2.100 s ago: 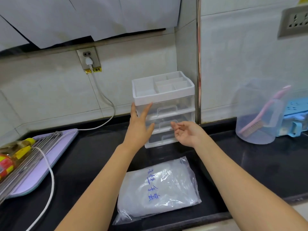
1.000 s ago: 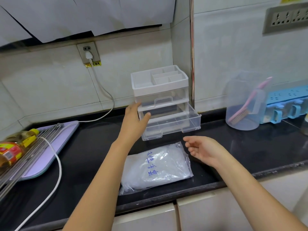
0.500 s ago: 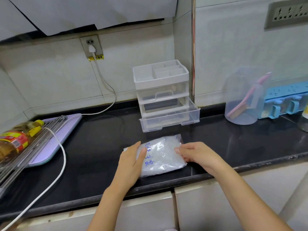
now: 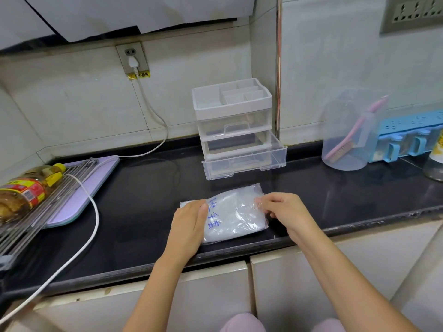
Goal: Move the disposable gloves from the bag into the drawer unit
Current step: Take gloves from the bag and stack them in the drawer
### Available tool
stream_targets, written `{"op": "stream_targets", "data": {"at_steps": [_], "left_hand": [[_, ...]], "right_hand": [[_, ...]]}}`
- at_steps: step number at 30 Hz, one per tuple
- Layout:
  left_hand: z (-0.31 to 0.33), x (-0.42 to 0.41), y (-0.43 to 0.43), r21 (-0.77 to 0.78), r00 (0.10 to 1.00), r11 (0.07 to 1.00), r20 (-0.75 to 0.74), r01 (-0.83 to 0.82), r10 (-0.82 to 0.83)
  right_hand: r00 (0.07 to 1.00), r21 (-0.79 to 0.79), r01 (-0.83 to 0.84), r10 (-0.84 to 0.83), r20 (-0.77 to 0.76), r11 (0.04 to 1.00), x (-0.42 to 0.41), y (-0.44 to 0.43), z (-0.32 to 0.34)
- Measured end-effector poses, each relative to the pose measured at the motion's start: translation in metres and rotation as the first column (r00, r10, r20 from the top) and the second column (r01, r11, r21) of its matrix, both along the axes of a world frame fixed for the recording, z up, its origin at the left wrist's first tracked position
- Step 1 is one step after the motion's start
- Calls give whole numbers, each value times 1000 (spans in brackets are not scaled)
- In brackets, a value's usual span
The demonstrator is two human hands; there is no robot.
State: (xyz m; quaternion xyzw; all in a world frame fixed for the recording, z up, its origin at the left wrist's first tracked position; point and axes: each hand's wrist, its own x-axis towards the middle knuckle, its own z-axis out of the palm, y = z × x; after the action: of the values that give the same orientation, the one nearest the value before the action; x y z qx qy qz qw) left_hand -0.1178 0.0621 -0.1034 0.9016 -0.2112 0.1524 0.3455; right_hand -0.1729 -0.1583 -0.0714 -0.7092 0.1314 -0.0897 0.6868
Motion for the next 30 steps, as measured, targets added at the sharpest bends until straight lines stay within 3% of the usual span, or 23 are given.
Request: {"op": "stream_targets", "data": {"at_steps": [9,12,14,17,20,23,26,28,30], "left_hand": [[-13,7,5,65,997,997,-54,-44,47],[-12,5,4,65,996,996,-71,-55,60],[-10,4,3,64,994,996,-81,-63,69],[-9,3,3,73,992,994,-99,-75,82],[-8,3,2,86,990,993,-103,-86,95],[-2,-1,1,110,984,991,-149,-78,94],[14,-3,-2,109,969,991,-228,-73,96],[35,-8,-8,-19,974,997,-217,-78,72],[64,-16,-18,-163,982,986,-185,11,-41]], "right_hand": [[987,90,157,-159,18,983,-4,-26,1],[979,203,200,-204,2,959,-4,-35,-1],[968,363,238,-253,-9,901,-4,-44,-1],[922,613,318,-386,-23,723,-5,-61,4],[889,700,330,-458,-5,633,-13,-76,11],[903,657,164,-380,201,736,-23,-85,21],[895,521,-77,-172,412,850,-31,-87,46],[885,372,-221,25,464,902,-33,-84,69],[886,160,-287,198,420,944,-32,-76,90]]}}
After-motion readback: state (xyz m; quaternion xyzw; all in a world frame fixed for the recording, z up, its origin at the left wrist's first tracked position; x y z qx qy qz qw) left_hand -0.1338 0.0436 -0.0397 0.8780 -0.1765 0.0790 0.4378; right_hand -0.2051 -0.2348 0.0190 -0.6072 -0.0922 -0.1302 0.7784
